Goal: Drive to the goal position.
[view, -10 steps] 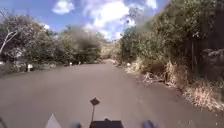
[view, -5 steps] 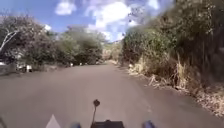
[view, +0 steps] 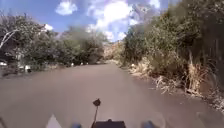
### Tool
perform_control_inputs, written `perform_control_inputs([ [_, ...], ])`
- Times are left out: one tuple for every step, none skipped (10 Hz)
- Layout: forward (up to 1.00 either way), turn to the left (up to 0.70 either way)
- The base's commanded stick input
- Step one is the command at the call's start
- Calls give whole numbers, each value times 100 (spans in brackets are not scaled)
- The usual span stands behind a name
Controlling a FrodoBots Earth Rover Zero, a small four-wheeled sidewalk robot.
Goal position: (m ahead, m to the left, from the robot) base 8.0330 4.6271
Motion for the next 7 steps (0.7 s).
perform_control_inputs([
  [70,-31],
  [70,-34],
  [70,-35],
  [70,-34],
  [70,-34],
  [70,-34],
  [70,-3],
])
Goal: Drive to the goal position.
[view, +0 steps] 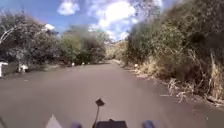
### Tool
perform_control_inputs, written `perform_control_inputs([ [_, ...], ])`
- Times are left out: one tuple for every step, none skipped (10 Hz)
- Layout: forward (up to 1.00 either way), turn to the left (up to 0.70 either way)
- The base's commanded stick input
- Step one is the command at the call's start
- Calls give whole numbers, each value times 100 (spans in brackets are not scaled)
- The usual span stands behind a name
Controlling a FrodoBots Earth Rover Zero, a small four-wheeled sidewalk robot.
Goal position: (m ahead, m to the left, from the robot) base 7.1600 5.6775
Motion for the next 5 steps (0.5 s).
perform_control_inputs([
  [70,-1],
  [70,0],
  [70,0],
  [70,0],
  [70,0],
])
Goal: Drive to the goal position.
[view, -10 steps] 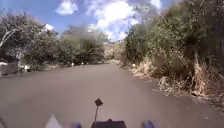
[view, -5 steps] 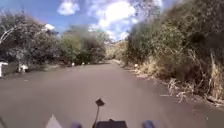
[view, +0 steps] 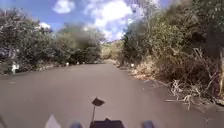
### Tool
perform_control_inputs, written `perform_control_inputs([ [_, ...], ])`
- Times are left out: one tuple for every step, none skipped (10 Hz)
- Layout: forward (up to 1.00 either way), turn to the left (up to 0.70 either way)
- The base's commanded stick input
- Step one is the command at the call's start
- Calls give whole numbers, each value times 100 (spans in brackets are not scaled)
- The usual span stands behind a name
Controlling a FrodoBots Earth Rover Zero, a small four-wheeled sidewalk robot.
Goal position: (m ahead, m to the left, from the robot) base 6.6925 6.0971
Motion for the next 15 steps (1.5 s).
perform_control_inputs([
  [70,0],
  [70,0],
  [70,0],
  [70,0],
  [70,0],
  [70,0],
  [70,0],
  [70,0],
  [70,0],
  [70,0],
  [70,0],
  [70,0],
  [70,0],
  [70,0],
  [70,0],
])
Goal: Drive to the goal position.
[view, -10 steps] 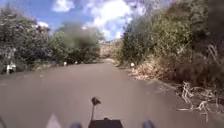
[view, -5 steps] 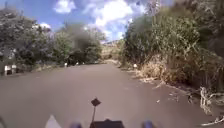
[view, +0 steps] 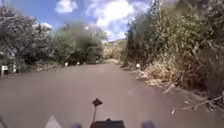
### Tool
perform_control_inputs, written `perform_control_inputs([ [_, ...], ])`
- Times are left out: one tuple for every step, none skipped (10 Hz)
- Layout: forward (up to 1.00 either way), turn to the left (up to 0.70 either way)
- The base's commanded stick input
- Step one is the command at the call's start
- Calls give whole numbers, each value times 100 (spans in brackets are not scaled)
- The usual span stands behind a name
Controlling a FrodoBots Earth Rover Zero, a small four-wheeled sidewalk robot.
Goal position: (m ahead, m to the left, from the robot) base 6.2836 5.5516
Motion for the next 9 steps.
perform_control_inputs([
  [70,-3],
  [70,-7],
  [70,-12],
  [70,-16],
  [70,-20],
  [70,-25],
  [70,-29],
  [70,-33],
  [70,-35],
])
